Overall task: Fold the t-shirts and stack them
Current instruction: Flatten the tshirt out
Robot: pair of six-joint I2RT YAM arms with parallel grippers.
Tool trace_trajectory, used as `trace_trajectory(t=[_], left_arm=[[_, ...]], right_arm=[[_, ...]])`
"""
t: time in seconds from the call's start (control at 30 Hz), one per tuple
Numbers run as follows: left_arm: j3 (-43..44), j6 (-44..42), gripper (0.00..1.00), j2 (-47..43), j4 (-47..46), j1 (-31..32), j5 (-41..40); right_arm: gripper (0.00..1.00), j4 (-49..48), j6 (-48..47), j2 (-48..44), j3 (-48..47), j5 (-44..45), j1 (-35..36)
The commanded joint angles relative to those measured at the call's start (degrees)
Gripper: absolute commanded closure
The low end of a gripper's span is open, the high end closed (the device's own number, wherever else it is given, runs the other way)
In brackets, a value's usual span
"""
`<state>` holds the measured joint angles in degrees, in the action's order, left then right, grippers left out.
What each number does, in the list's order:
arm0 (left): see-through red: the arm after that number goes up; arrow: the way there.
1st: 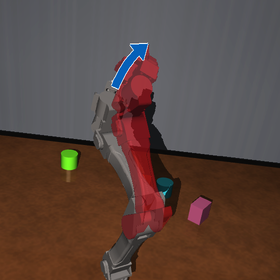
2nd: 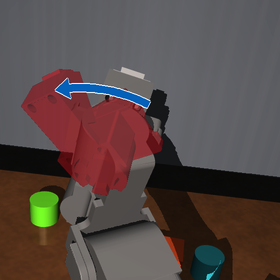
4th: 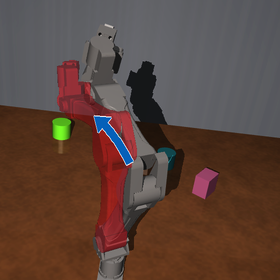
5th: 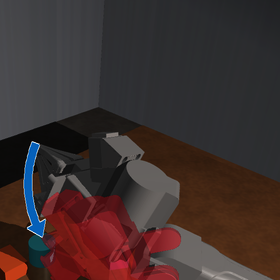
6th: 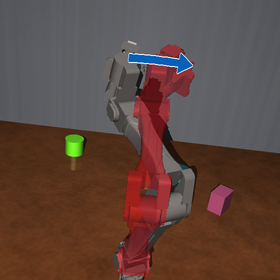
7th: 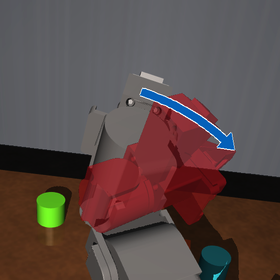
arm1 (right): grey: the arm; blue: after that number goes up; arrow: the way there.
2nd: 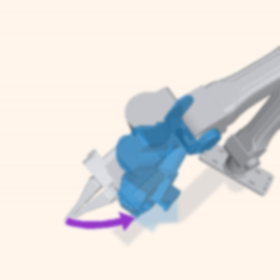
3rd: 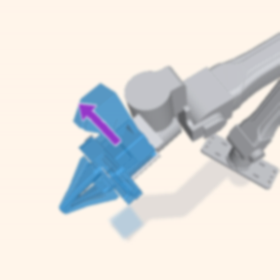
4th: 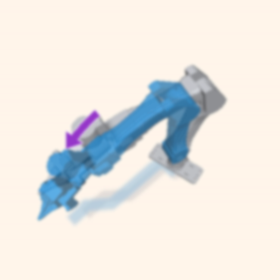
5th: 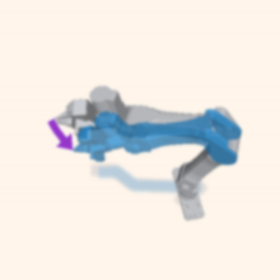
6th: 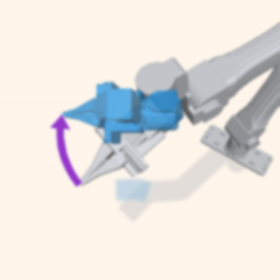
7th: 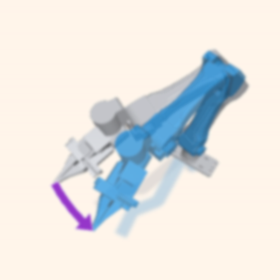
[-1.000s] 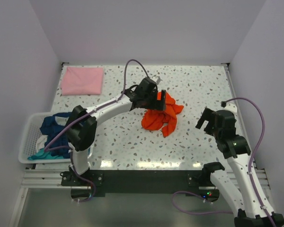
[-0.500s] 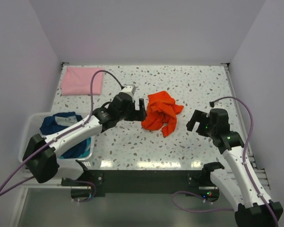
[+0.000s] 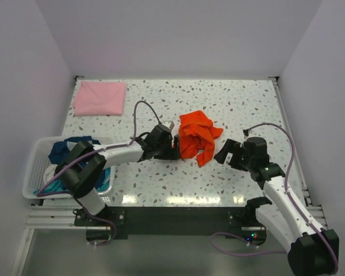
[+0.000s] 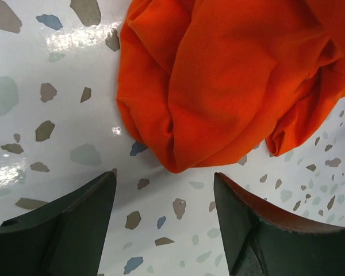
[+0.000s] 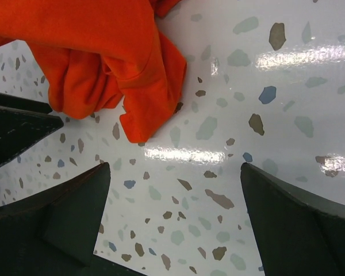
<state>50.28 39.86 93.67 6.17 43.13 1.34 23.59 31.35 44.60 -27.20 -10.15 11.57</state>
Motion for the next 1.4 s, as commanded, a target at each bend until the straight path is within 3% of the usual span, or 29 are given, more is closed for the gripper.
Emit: trace_trajectory(t=[0.0, 0.13, 0.2, 0.33, 0.37, 0.4, 0.77, 1.0, 1.13, 1.17, 1.23, 1.27, 1.33, 1.37], left_arm=[[4.0, 0.7, 0.28, 2.5, -5.2, -0.2, 2.5], [4.0, 1.2, 0.39, 4.4, -7.7, -0.1, 2.9], [4.8, 1.3, 0.51, 5.6, -7.8, -0.2, 3.0], [5.6, 0.8, 0.78, 6.4, -8.1, -0.2, 2.3], [6.2, 0.7, 0.96, 6.4, -7.5, -0.1, 1.3], [6.3, 0.6, 1.0, 6.1, -6.9, -0.1, 0.8], [0.8, 1.3, 1.0, -2.3, -6.3, -0.2, -4.3], [-0.1, 1.2, 1.0, -5.2, -2.8, -0.2, -6.7], [-0.4, 0.8, 1.0, -6.2, -1.3, -0.2, -8.5], [-0.3, 0.8, 1.0, -6.7, -0.9, -0.2, -9.0], [-0.1, 0.8, 1.0, -7.3, 0.6, -0.3, -9.7], [-0.1, 0.8, 1.0, -8.2, 0.9, -0.3, -11.1], [0.0, 0.7, 1.0, -9.5, 2.9, -0.6, -12.8], [0.4, 0.6, 1.0, -10.9, 3.8, -1.2, -14.9]], right_arm=[[0.01, -6.5, 1.6, 2.3, 0.9, -0.3, 1.6], [0.01, -8.7, 1.9, 5.1, 0.6, 2.3, 6.2], [0.01, -9.4, 2.0, 7.9, -0.3, 3.4, 7.8], [0.01, -11.4, 2.3, 12.8, -1.2, 6.1, 11.9], [0.01, -12.2, 2.5, 13.8, -1.7, 6.9, 12.5], [0.01, -12.7, 2.7, 14.5, -2.1, 7.3, 12.9], [0.05, -20.0, 1.9, 26.7, -5.5, 15.3, 18.3], [0.18, -25.7, 1.7, 31.9, -5.1, 18.1, 19.1], [0.38, -28.4, 1.3, 34.4, -4.5, 18.9, 19.3], [0.57, -28.2, 1.2, 34.8, -4.8, 19.6, 19.3], [0.69, -27.1, 0.6, 34.9, -5.4, 20.1, 19.3], [0.8, -25.5, 0.3, 34.5, -5.6, 20.9, 19.2], [0.87, -23.8, -0.8, 31.6, -6.5, 22.4, 19.2], [1.0, -18.8, -0.9, 30.4, -7.2, 23.8, 19.3]])
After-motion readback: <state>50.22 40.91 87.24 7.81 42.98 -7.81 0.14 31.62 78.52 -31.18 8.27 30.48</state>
